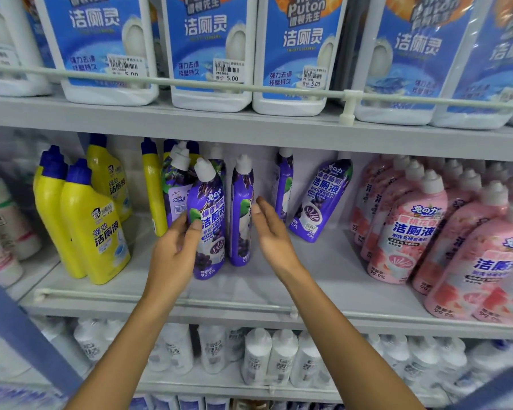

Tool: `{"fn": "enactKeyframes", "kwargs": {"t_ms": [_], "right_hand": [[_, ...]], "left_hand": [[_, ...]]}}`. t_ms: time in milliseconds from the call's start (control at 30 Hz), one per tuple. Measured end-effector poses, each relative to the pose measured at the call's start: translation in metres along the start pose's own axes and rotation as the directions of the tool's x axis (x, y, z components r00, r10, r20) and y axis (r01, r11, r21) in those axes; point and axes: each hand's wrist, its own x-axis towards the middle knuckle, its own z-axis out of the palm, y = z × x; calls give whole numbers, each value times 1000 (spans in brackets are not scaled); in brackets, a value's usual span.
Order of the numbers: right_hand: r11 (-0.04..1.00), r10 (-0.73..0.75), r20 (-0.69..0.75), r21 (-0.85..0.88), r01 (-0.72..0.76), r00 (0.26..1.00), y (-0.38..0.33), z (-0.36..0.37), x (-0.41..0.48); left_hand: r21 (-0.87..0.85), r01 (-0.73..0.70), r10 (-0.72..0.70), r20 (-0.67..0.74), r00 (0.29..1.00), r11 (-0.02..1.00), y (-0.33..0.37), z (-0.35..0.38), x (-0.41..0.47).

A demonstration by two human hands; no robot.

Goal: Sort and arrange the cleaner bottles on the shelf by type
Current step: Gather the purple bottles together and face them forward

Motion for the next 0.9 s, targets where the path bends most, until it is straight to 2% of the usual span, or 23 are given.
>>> {"fn": "enactKeyframes", "kwargs": {"t_ms": [167, 300, 433, 500, 600, 667, 733, 800, 900], "right_hand": [[999, 28, -126, 38, -23, 992, 6, -33, -12], [995, 35, -242, 102, -11, 970, 4, -72, -20], [990, 41, -339, 139, 7, 940, -1, -108, -19], [988, 42, -383, 155, 19, 923, -1, -123, -13], [989, 78, -421, 146, -18, 904, 3, -140, 3], [986, 136, -457, 153, -73, 879, 6, -146, 16], [994, 105, -471, 82, -75, 876, 10, -153, 28], [998, 62, -458, 32, -53, 887, 11, -155, 35], [996, 92, -432, 23, -92, 897, 19, -154, 55]], "left_hand": [[-220, 50, -57, -25, 998, 974, 26, -6, -18], [-294, -44, 9, -119, 993, 955, 52, -9, -29], [-358, -140, 112, -98, 989, 923, 82, 3, -37], [-358, -175, 171, -43, 984, 917, 94, 19, -40], [-360, -128, 154, 43, 987, 924, 93, 55, -30], [-322, -66, 103, 100, 990, 944, 85, 83, -15], [-262, -1, 37, 133, 990, 965, 79, 113, 2], [-182, 14, 9, 123, 992, 983, 72, 141, 22], [-109, 85, -74, 102, 992, 990, 59, 178, 54]]}}
